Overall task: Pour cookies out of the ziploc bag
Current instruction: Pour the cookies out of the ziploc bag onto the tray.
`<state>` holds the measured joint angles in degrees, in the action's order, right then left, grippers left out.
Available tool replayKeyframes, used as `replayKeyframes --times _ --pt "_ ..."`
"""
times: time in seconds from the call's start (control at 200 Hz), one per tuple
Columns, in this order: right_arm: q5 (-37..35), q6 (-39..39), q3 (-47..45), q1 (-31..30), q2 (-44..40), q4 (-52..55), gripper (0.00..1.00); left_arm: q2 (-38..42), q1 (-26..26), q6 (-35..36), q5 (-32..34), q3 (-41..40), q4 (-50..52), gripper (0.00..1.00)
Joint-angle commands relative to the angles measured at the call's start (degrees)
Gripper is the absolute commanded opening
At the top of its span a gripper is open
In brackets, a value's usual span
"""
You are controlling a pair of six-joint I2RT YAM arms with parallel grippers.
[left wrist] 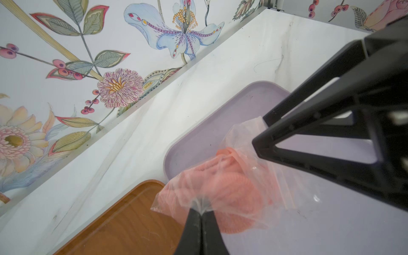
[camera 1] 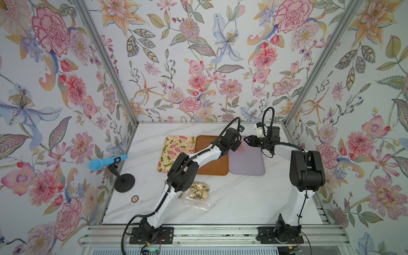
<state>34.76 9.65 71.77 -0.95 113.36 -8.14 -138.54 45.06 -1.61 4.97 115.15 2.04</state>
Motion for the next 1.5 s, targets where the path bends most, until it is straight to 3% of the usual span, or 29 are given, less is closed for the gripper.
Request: replayKeyframes --times 0.0,0.41,0.581,0.866,1.251,1.497 --pt "-1.28 -0.26 -0.9 0.42 -1.68 0.53 0.42 2.54 1.2 5.06 4.12 0.05 -4.21 0.0" --pt "-1.37 0.7 -0.44 0.51 -0.44 0.22 0.44 0.44 5.27 20.95 14.79 2.88 -8.26 0.0" --pt "-1.55 0.85 -0.4 0.42 -0.17 -0.15 0.44 -0.15 5.76 22.41 15.56 3.82 -9.47 0.0" --pt "-1.1 1.66 -0.4 1.3 -0.18 -0.8 0.45 -1.77 5.74 22.62 13.44 5.69 -8.55 0.0" --pt "7.93 13.33 -6.02 6.0 0.24 -14.92 0.45 1.97 5.13 23.13 5.29 -4.72 -16.55 0.0" --pt "8.39 15.58 -3.05 5.77 2.14 -10.59 0.44 3.68 5.17 23.06 5.61 -10.62 -21.1 0.0"
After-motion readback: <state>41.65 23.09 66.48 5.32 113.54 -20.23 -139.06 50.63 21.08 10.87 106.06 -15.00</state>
